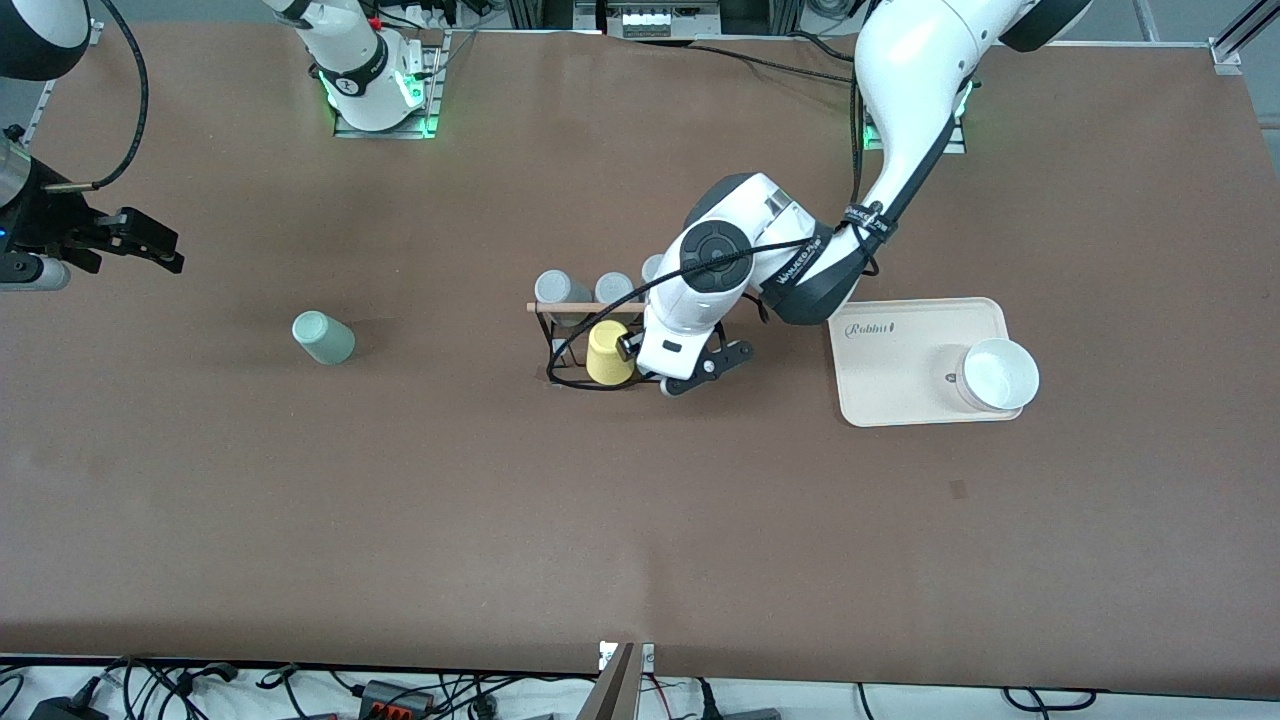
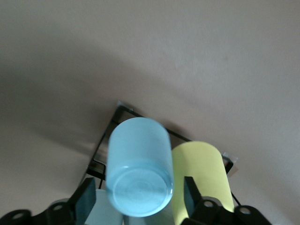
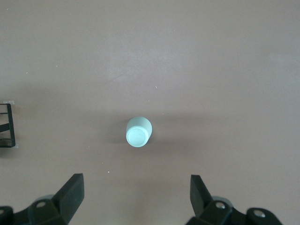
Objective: Hang scattered cups on rack with three cups
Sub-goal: 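Release the blue cup with the left gripper while the right gripper reaches the teal cup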
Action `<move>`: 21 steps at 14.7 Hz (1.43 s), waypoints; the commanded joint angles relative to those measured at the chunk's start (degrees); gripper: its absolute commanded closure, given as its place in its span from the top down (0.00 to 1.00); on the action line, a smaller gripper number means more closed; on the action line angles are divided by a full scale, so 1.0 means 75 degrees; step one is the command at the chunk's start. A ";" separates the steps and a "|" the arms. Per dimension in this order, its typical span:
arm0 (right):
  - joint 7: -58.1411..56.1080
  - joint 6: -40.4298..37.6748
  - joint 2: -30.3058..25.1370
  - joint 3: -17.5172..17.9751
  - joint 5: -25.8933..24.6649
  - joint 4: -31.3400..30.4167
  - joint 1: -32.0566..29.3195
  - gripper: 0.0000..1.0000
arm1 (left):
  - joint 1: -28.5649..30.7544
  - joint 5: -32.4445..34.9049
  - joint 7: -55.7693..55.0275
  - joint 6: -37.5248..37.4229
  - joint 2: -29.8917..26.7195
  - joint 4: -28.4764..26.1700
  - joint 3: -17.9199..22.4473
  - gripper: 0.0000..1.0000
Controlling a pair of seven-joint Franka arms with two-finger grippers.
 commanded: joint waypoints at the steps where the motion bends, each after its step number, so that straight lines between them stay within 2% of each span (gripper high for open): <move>1: -0.0059 -0.0071 0.0182 0.0041 0.0018 0.0173 -0.0056 1.00 | 0.0145 0.0329 -0.0076 -0.0632 -0.0543 0.0027 0.0150 0.91; 3: -0.0048 -0.0047 0.0510 0.0041 0.0029 0.0196 -0.0044 1.00 | 0.0567 0.0470 0.0075 -0.1006 -0.0859 -0.0019 0.0150 0.99; 6: -0.0036 -0.0117 0.0816 0.0053 0.0041 0.0408 -0.0021 1.00 | 0.1257 0.0939 0.0869 -0.1815 -0.1386 -0.0124 0.0081 1.00; 10: -0.0107 -0.0164 0.1611 0.0053 0.0041 0.0478 -0.0044 1.00 | 0.2055 0.0916 0.1750 -0.1981 -0.2183 -0.0487 0.0068 1.00; 13: -0.0036 0.0115 0.1963 0.0065 -0.0226 0.0385 0.0072 1.00 | 0.2583 0.0892 0.2675 -0.2109 -0.2418 -0.0500 0.0068 1.00; 16: -0.0013 0.0876 0.2093 0.0065 -0.0369 -0.0246 0.0214 1.00 | 0.2982 0.0845 0.3507 -0.2309 -0.2758 -0.0709 0.0033 1.00; 21: 0.0562 0.2504 0.2129 0.0065 -0.0369 -0.1733 0.0390 1.00 | 0.3463 0.0706 0.5006 -0.2309 -0.3694 -0.1670 0.0103 1.00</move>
